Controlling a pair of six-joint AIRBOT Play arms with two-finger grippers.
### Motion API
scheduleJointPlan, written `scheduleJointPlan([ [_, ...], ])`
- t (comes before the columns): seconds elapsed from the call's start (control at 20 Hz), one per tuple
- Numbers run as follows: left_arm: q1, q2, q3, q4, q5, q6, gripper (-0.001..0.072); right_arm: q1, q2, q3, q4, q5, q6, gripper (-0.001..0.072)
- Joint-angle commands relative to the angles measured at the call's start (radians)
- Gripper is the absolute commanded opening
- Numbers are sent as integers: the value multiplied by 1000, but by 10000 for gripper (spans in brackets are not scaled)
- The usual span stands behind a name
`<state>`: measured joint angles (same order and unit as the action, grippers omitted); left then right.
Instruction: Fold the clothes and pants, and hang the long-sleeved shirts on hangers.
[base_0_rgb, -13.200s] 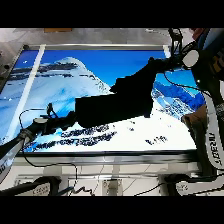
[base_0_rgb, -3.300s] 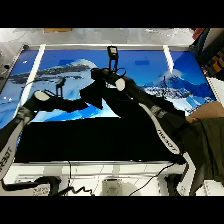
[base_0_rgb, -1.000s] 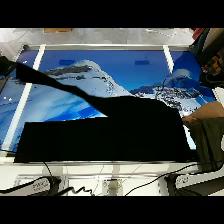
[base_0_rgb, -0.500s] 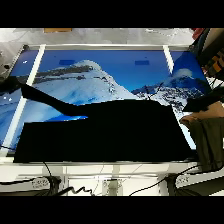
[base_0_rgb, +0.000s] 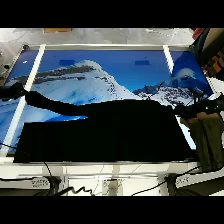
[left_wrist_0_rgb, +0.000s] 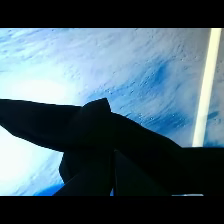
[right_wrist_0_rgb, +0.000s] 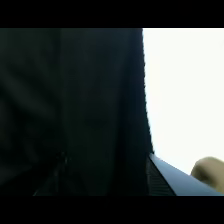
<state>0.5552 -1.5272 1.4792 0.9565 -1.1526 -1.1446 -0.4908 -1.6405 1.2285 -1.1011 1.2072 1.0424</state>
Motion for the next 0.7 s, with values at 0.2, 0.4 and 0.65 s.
scheduleJointPlan([
  [0.2, -1, -2, 1, 2, -4, 0, 9, 0, -91, -9, 58, 26, 39, 572],
  [0.4, -1, -2, 1, 2, -3, 0, 9, 2, -136, -9, 237, 39, -81, 480],
  [0.65, -1, -2, 1, 2, 12, 0, 9, 1, -132, -9, 529, -11, -279, 21],
])
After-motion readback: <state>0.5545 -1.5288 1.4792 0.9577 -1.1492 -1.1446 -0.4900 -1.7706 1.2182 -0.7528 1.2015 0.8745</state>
